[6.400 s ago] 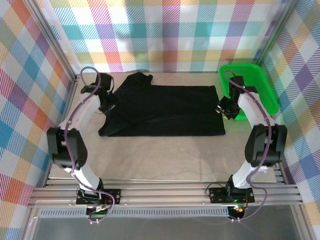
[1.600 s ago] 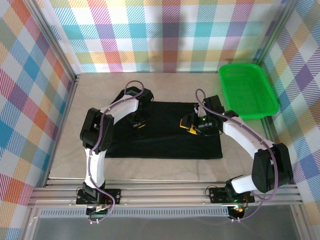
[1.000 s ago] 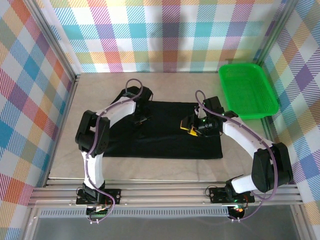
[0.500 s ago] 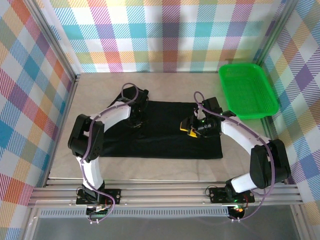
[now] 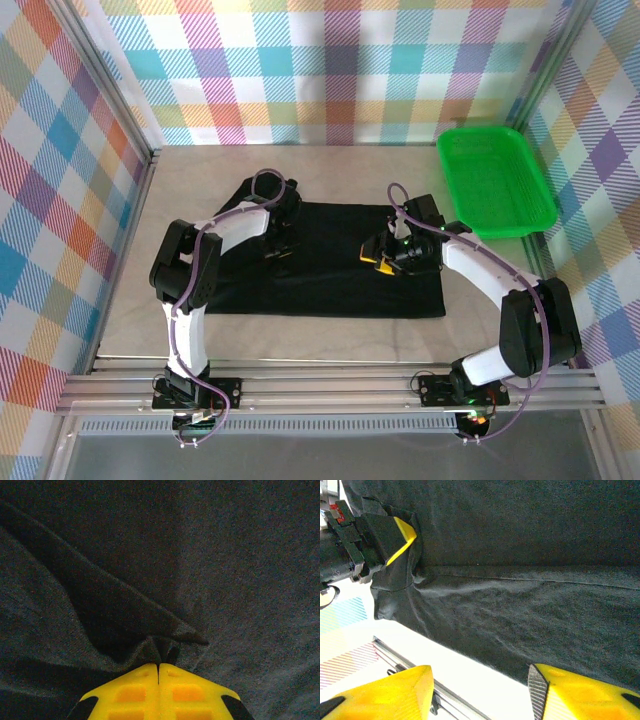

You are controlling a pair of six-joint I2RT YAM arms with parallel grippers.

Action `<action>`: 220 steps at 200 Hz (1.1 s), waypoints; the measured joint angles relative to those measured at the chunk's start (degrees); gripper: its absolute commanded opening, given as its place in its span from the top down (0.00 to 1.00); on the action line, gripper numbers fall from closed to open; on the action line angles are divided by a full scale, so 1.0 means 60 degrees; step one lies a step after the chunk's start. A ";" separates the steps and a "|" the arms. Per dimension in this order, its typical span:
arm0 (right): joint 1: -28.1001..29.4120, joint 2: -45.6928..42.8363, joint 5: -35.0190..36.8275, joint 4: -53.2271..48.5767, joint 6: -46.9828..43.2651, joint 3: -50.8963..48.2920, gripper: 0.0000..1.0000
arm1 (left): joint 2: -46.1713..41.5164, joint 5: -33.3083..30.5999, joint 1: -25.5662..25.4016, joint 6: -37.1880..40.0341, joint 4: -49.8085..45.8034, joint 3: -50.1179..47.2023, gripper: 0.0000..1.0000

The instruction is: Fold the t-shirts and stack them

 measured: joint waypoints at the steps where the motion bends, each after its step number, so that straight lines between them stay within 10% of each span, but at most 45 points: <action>1: 0.0000 0.0000 0.0004 0.0000 0.0000 0.0000 0.47 | 0.0000 0.0000 0.0000 0.0000 0.0000 0.0000 1.00; 84: 0.0000 0.0375 0.0000 0.0004 0.0000 0.0000 0.47 | 0.0000 -0.0098 -0.0372 0.1005 -0.0066 0.0448 1.00; 136: 0.0000 0.0565 0.0015 -0.0007 0.0000 0.0000 0.47 | -0.0076 -0.0528 -0.0470 0.1723 -0.0182 0.0437 0.56; 184: -0.0033 0.0565 0.0525 -0.0160 0.0036 -0.0069 0.51 | -0.2634 -0.1177 -0.0171 0.0940 -0.0007 -0.0776 0.71; 220: -0.0120 0.0670 0.0696 -0.0251 0.0113 -0.0339 0.52 | -0.3355 -0.0743 0.1541 0.0291 0.0091 -0.1745 0.71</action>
